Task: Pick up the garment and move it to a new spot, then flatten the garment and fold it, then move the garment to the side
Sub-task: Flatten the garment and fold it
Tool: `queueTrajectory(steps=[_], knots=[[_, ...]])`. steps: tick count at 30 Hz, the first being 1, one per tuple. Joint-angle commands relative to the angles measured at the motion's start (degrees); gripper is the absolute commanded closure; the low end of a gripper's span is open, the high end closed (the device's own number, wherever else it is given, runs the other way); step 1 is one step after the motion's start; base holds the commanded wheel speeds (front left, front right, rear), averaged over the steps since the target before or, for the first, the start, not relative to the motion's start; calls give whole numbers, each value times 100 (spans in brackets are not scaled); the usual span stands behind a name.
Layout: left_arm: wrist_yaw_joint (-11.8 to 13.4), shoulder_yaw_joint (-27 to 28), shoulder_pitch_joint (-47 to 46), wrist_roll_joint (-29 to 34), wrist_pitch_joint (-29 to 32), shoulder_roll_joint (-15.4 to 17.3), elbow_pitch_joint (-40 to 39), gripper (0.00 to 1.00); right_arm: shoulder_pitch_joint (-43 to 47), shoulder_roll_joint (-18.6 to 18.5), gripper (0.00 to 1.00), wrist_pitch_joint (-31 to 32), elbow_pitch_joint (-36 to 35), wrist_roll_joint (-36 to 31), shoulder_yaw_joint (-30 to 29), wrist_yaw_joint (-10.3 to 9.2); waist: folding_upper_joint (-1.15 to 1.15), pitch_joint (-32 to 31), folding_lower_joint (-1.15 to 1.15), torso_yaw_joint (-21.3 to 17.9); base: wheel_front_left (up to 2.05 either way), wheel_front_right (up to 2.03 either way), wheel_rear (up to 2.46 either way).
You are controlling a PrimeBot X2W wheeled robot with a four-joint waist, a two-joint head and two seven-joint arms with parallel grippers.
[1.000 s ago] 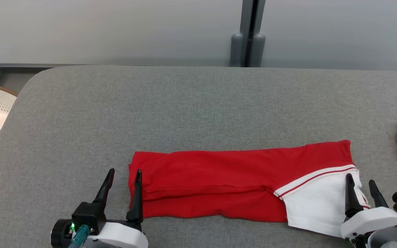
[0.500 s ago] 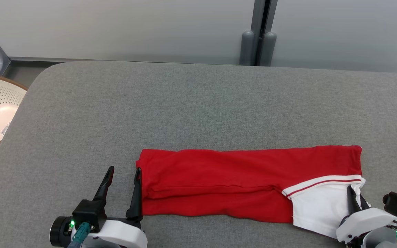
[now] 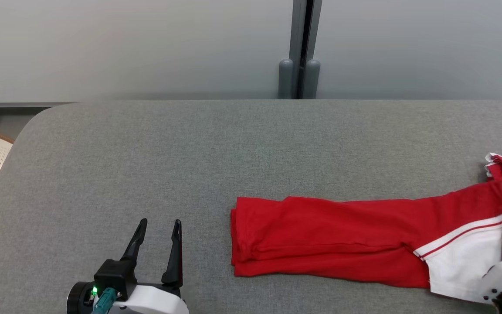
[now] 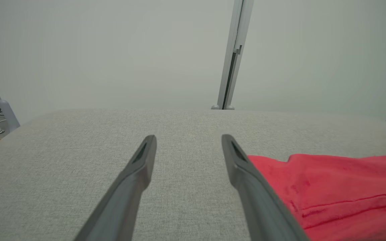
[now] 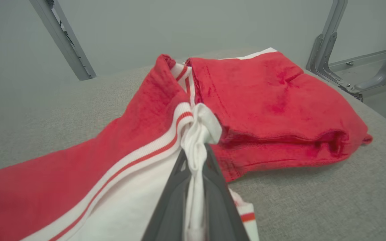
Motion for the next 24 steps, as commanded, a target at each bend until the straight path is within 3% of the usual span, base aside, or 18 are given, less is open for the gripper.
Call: queueTrajectory(steps=[1,6,13,19,24], knots=[[42,3,26,-25,-24,23,7,0,-46,68,100,-52,-113,-93,58,-13,0,-85,0,-62,0,0,0],[85,-18,110,-94,-24,24,-3,0,-82,500,100,35,-744,-82,407,-8,0,-203,0,-147,0,0,0],[105,-77,84,-194,-23,25,-7,0,151,1126,100,722,-2348,344,1458,-8,0,-251,0,-107,0,0,0],[124,-157,62,-239,-24,25,-13,0,497,1254,100,1283,-3515,1131,2534,-8,0,-231,0,120,0,0,0],[107,-225,-19,-240,-23,24,9,0,554,1248,100,1205,-3591,1455,3251,-8,0,-144,0,392,0,0,0]])
